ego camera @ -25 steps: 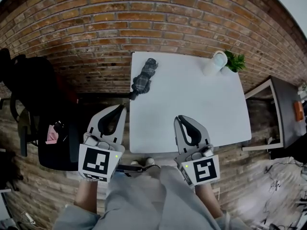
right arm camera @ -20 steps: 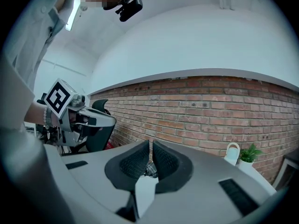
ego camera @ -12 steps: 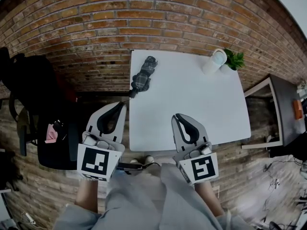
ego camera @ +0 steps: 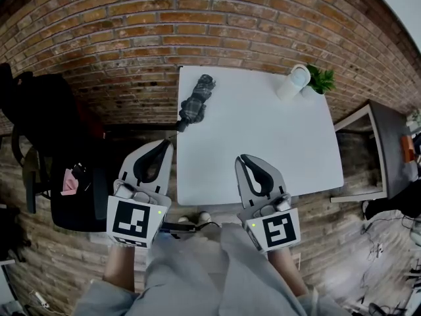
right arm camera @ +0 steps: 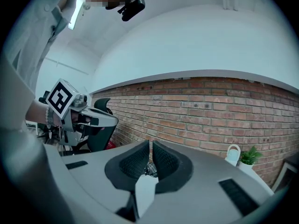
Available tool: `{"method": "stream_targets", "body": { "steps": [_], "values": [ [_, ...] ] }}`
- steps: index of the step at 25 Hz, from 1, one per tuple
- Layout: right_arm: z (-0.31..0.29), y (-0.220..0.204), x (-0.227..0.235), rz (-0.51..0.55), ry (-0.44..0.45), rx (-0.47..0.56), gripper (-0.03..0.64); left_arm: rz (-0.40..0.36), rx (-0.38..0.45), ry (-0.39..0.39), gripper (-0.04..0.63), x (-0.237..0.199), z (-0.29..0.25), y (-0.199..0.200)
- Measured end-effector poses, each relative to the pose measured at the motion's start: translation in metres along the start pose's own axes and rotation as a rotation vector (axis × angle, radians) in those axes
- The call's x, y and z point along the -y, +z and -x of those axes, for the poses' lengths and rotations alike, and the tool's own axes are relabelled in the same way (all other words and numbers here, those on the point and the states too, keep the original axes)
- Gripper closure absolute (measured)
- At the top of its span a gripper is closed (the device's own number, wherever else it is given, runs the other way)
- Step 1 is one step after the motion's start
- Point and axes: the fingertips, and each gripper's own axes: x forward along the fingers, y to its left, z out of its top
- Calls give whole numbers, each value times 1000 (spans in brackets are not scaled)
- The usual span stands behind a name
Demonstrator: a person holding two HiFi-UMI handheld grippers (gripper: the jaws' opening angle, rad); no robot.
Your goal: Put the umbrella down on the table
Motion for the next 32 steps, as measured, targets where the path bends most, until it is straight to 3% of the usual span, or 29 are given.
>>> {"method": "stream_targets", "body": {
  "steps": [10, 32],
  "values": [
    [4, 0, -2, 0, 8, 15, 565, -72, -10, -13, 572, 12, 1, -2],
    [8, -6, -2, 7, 18, -14, 565, -82, -35, -38, 572, 25, -2, -9]
  ]
}}
